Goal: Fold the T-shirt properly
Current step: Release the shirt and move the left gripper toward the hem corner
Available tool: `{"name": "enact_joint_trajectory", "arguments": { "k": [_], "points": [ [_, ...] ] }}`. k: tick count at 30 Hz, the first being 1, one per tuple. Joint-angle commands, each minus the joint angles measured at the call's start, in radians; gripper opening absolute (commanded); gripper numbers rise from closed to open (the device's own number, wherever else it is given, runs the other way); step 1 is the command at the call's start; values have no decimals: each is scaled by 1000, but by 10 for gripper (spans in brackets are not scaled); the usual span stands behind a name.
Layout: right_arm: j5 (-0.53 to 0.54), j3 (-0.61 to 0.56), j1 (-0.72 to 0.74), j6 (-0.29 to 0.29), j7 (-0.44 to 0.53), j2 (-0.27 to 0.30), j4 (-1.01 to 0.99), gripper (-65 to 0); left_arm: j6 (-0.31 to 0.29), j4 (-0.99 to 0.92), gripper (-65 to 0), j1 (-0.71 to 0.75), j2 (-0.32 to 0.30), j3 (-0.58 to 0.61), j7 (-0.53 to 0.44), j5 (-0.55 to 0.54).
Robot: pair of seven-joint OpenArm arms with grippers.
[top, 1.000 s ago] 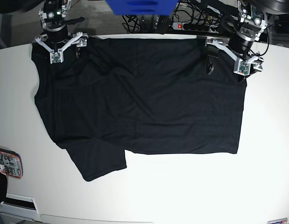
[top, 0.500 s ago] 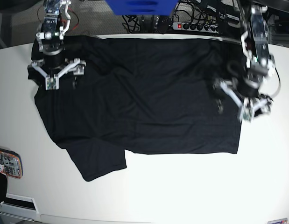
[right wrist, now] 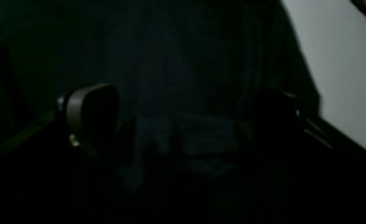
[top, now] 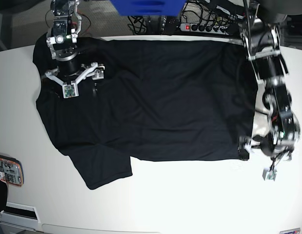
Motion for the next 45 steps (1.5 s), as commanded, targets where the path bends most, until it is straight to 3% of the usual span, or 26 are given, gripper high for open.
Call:
{"name": "enact_joint_trajectory", "arguments": {
  "k": [1, 10, 19, 38, 45],
  "points": [
    [3, 2, 12, -8, 33, 5, 22, 0, -1, -46, 0, -69, -12, -4, -25, -11],
    [3, -35, 23, -8, 33, 5, 22, 0, -1, -512, 0, -245, -47, 45, -137, -100],
    [3, -31, 18, -8, 33, 5, 22, 0, 0, -523, 0, -90, -64, 98, -378, -95],
    [3, -37, 0, -8, 33, 2, 22, 0, 2, -521, 0, -83, -124, 96, -383, -89],
    [1, -37, -19, -8, 33, 2, 27, 0, 0, -440, 0, -75, -136, 233, -387, -90]
  ]
}}
